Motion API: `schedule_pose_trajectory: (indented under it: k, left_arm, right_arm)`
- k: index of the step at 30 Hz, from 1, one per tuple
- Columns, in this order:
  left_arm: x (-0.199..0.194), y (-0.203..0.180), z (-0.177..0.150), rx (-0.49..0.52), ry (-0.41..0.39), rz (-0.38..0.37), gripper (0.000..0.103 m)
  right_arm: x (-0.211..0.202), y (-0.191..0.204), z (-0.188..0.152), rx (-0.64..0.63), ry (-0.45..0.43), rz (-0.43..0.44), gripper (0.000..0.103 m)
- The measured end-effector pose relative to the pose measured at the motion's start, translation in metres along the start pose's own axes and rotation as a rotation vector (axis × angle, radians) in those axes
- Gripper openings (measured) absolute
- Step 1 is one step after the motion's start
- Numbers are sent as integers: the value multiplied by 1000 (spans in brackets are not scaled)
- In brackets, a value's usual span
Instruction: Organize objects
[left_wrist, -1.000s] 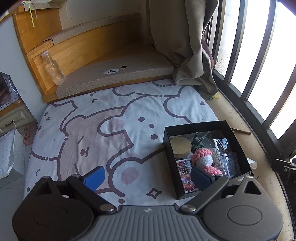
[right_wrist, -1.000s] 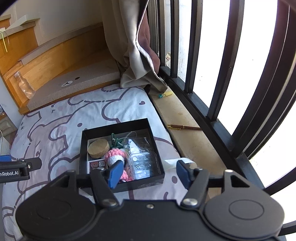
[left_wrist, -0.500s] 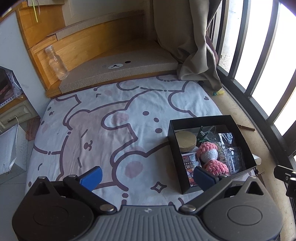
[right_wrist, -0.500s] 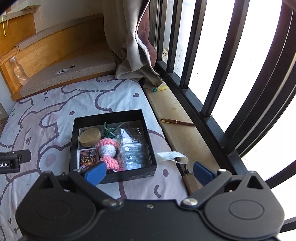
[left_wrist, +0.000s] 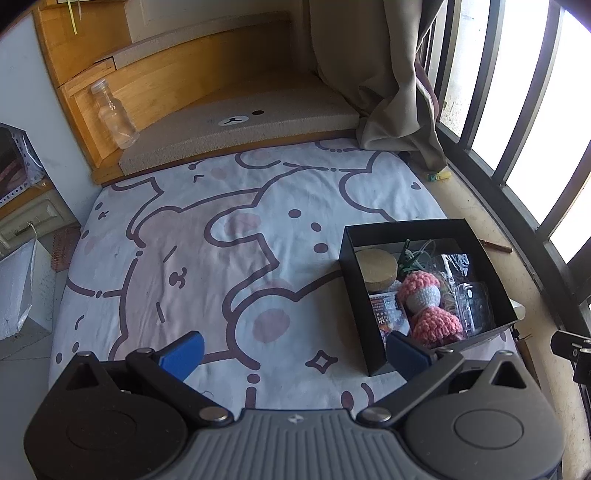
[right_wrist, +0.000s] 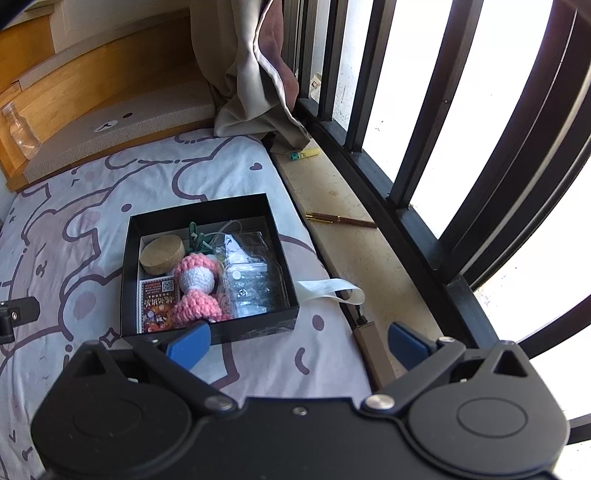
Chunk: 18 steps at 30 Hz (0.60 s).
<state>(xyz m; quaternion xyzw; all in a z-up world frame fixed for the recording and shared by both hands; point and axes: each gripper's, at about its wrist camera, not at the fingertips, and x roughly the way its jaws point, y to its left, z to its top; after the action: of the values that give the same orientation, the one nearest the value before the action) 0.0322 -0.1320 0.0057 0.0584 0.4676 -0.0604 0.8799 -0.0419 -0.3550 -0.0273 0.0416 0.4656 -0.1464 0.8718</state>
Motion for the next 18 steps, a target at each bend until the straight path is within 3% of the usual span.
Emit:
schedule_pose_trajectory:
  k: [18]
  left_arm:
    - [5, -1, -2, 15, 9, 0, 103]
  right_arm:
    - [1, 2, 2, 6, -2, 18, 103]
